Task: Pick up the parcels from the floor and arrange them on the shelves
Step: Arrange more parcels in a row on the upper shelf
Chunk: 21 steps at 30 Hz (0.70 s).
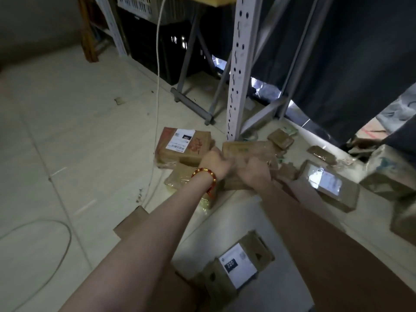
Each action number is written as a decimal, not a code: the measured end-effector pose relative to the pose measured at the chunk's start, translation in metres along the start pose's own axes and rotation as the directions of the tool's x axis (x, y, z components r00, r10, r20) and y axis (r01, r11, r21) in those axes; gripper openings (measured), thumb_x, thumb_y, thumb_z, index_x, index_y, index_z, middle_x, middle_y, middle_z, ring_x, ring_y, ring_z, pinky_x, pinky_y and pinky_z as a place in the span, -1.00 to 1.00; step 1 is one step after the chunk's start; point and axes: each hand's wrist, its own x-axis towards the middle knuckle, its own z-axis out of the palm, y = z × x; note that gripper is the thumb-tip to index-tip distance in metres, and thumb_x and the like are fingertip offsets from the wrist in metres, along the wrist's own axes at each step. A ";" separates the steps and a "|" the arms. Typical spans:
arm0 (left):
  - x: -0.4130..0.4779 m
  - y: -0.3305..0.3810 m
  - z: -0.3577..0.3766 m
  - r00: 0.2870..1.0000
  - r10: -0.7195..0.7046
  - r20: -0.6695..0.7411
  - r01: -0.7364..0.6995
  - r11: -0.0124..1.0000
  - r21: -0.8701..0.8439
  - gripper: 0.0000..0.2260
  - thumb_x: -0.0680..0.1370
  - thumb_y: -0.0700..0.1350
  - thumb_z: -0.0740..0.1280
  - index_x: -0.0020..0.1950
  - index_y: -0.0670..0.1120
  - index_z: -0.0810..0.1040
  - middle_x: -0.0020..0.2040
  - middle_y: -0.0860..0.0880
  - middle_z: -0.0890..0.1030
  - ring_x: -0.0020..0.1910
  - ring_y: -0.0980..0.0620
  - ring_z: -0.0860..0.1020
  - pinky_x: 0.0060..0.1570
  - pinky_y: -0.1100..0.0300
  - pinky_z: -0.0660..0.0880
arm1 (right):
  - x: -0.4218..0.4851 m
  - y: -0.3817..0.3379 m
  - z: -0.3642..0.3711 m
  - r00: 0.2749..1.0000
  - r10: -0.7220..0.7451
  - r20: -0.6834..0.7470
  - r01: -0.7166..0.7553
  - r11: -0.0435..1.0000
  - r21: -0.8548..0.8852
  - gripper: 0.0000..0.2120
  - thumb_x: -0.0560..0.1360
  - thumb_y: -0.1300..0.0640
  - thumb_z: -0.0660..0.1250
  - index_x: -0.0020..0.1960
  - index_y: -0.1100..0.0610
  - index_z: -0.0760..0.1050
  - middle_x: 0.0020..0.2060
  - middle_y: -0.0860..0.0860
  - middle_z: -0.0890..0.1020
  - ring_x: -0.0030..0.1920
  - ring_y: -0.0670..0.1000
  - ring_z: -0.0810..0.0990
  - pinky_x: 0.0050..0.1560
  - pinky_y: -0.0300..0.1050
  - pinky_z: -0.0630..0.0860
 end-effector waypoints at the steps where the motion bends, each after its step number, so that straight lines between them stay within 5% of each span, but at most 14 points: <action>1: 0.006 -0.008 0.009 1.000 -0.013 0.011 0.013 0.999 -0.031 -0.73 0.59 0.05 0.30 0.11 -0.13 0.46 -0.06 -0.03 0.51 -0.05 -0.05 0.51 -0.19 0.19 0.38 | 0.009 0.004 0.012 1.000 -0.028 -0.003 0.028 1.000 -0.007 -0.53 0.52 -0.05 0.32 0.29 0.24 0.48 0.21 0.24 0.56 0.25 0.26 0.52 0.21 0.03 0.48; 6: 0.030 -0.031 0.031 0.994 -0.081 0.067 0.087 0.992 -0.086 -0.52 0.59 0.17 0.24 0.31 -0.19 0.43 0.13 -0.12 0.54 0.08 -0.13 0.52 0.02 0.11 0.44 | 0.026 0.025 0.037 0.999 -0.044 0.007 0.044 0.975 -0.218 -0.37 0.53 -0.01 0.31 0.51 0.17 0.21 0.45 0.18 0.31 0.46 0.22 0.26 0.36 0.10 0.37; 10: 0.034 -0.041 0.033 0.984 -0.142 0.112 0.154 0.981 -0.114 -0.43 0.60 0.18 0.23 0.44 -0.21 0.33 0.34 -0.19 0.47 0.28 -0.19 0.46 0.16 0.06 0.40 | 0.017 0.038 0.045 0.979 -0.199 -0.032 0.163 0.872 -0.461 -0.39 0.50 -0.08 0.29 0.47 0.12 0.23 0.38 0.12 0.37 0.36 0.17 0.34 0.25 0.07 0.40; 13: 0.032 -0.044 0.043 0.965 -0.182 0.191 0.204 0.974 -0.103 -0.37 0.60 0.20 0.21 0.51 -0.20 0.24 0.42 -0.21 0.41 0.35 -0.21 0.42 0.27 -0.01 0.38 | 0.014 0.034 0.042 0.977 -0.185 -0.104 0.135 0.919 -0.372 -0.33 0.57 -0.23 0.14 0.56 0.08 0.13 0.40 0.13 0.40 0.36 0.17 0.38 0.29 0.09 0.35; 16: 0.029 -0.036 0.054 0.957 -0.163 0.238 0.187 0.979 -0.083 -0.40 0.58 0.16 0.23 0.50 -0.15 0.25 0.36 -0.18 0.49 0.28 -0.20 0.49 0.28 0.01 0.43 | 0.014 0.030 0.039 0.981 -0.157 -0.116 0.111 0.938 -0.329 -0.31 0.59 -0.18 0.11 0.61 0.02 -0.05 0.28 0.16 0.50 0.30 0.18 0.43 0.23 0.09 0.38; 18: 0.029 -0.032 0.060 0.959 -0.149 0.239 0.175 0.980 -0.090 -0.39 0.54 0.19 0.24 0.47 -0.14 0.26 0.28 -0.15 0.54 0.20 -0.19 0.54 0.19 0.04 0.48 | 0.014 0.032 0.039 0.987 -0.105 -0.121 0.063 0.948 -0.313 -0.38 0.62 -0.16 0.05 0.60 0.03 0.00 0.06 0.13 0.58 0.09 0.14 0.54 0.10 0.03 0.46; 21: 0.031 -0.032 0.064 0.963 -0.156 0.220 0.179 0.980 -0.088 -0.25 0.46 0.38 0.08 0.45 -0.12 0.32 0.24 -0.18 0.57 0.13 -0.24 0.57 0.17 -0.09 0.53 | 0.013 0.031 0.038 0.991 -0.037 -0.129 0.005 0.969 -0.245 -0.53 0.64 -0.16 -0.02 0.37 0.10 0.36 -0.09 0.09 0.58 -0.11 0.11 0.55 -0.06 -0.03 0.50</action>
